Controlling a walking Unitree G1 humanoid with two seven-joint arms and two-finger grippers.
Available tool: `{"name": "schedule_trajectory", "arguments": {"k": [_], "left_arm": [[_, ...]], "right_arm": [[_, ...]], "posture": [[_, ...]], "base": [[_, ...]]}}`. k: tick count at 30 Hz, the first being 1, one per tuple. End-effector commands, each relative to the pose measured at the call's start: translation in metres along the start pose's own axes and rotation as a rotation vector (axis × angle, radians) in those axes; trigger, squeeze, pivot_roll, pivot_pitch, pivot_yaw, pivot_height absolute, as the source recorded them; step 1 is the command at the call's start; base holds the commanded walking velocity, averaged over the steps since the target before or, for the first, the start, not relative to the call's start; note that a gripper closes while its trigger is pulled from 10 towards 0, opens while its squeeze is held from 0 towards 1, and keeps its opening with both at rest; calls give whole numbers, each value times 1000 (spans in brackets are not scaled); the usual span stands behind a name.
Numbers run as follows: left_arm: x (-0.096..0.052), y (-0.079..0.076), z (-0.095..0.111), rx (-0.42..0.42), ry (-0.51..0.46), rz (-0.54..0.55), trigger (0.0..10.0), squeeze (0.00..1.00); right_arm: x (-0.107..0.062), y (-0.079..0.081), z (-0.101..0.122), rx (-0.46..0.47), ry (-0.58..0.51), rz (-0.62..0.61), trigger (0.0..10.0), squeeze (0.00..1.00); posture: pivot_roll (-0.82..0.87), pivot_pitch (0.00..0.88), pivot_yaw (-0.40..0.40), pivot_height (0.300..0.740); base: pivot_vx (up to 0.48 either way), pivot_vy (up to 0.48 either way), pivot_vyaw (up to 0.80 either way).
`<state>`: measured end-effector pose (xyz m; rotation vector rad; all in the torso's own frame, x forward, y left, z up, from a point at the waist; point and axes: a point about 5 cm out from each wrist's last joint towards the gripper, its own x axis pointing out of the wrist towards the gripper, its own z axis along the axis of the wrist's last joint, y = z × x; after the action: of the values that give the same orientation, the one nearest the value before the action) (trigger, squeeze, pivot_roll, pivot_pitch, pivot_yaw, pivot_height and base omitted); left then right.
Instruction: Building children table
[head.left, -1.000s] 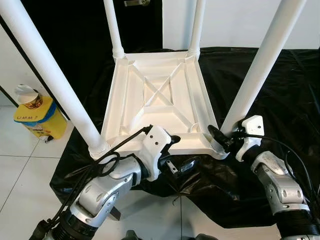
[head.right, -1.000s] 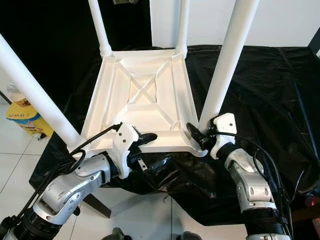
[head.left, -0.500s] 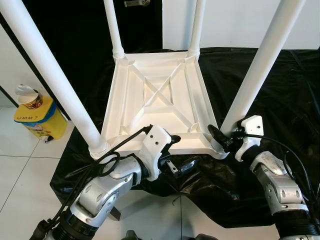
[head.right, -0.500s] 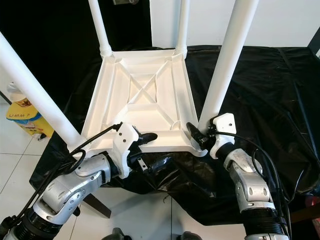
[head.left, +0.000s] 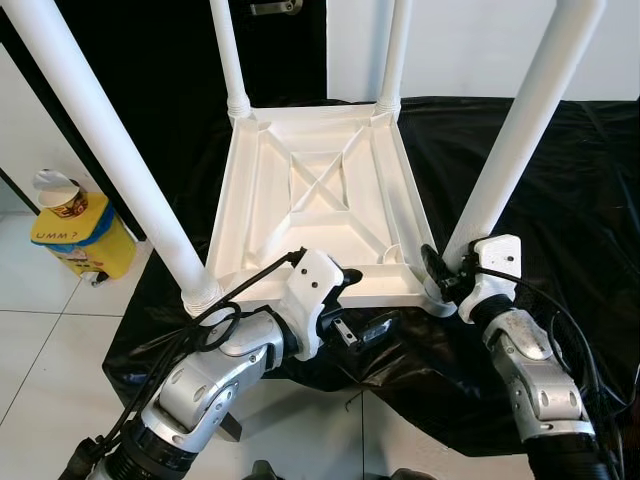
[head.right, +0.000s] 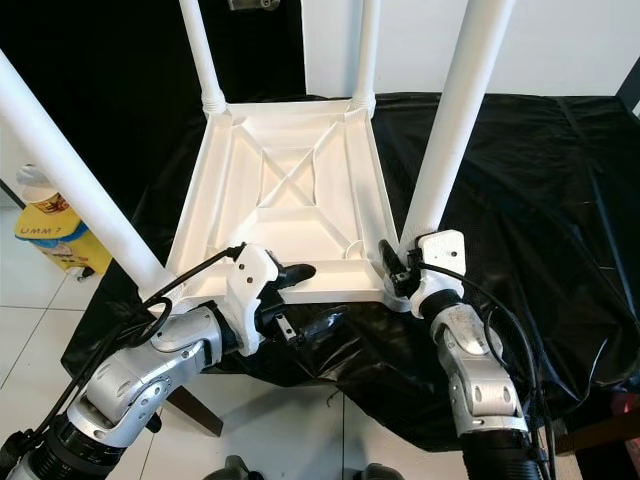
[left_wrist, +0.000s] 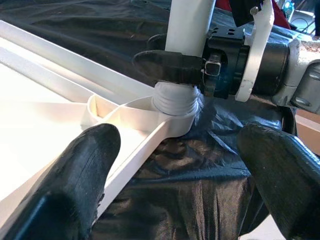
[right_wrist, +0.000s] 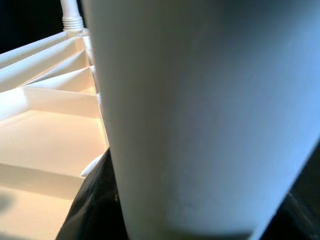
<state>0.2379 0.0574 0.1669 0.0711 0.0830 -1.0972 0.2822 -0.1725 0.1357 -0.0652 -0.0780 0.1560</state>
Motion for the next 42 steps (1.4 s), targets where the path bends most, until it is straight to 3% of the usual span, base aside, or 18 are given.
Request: {"name": "schedule_trajectory", "arguments": {"k": [1, 7, 9, 15, 27, 28, 39, 40, 42], "left_arm": [[0, -4, -3, -4, 14, -93, 10000, 0], [0, -5, -3, -5, 14, -95, 10000, 0], [0, -6, -3, -7, 14, -95, 10000, 0], [0, -6, -3, -6, 13, -98, 10000, 0], [1, -5, -3, 1, 15, -101, 10000, 0], [1, -5, -3, 2, 14, -101, 10000, 0], [1, -6, -3, 4, 12, -95, 10000, 0], [1, -6, -3, 4, 11, -95, 10000, 0], [1, -7, -4, 4, 12, -94, 10000, 0]], "right_arm": [[-6, -2, -17, -1, 93, -71, 10000, 0], [-9, 10, -22, 23, 111, -155, 10000, 0], [-11, 24, -27, 53, 136, -229, 10000, 0], [-9, 34, -24, 72, 143, -261, 10000, 0], [-5, 34, -19, 69, 122, -263, 10000, 0], [-4, 37, -17, 70, 111, -244, 10000, 1000], [-6, 41, -8, 71, 49, -158, 10000, 1000], [-8, 37, -7, 76, 30, -122, 10000, 0], [-11, 33, -8, 76, 23, -64, 10000, 0]], "posture": [[50, 63, 11, 740], [53, 63, 8, 740], [53, 61, 5, 740], [52, 54, 5, 740], [55, 41, 0, 740], [56, 40, -3, 740], [62, 34, -20, 740], [63, 33, -24, 740], [63, 30, -24, 740]], "base": [[0, 0, 0], [0, 0, 0], [0, 0, 0], [0, 0, 0], [0, 0, 0], [0, 0, 0], [0, 0, 0], [0, 0, 0], [0, 0, 0]]}}
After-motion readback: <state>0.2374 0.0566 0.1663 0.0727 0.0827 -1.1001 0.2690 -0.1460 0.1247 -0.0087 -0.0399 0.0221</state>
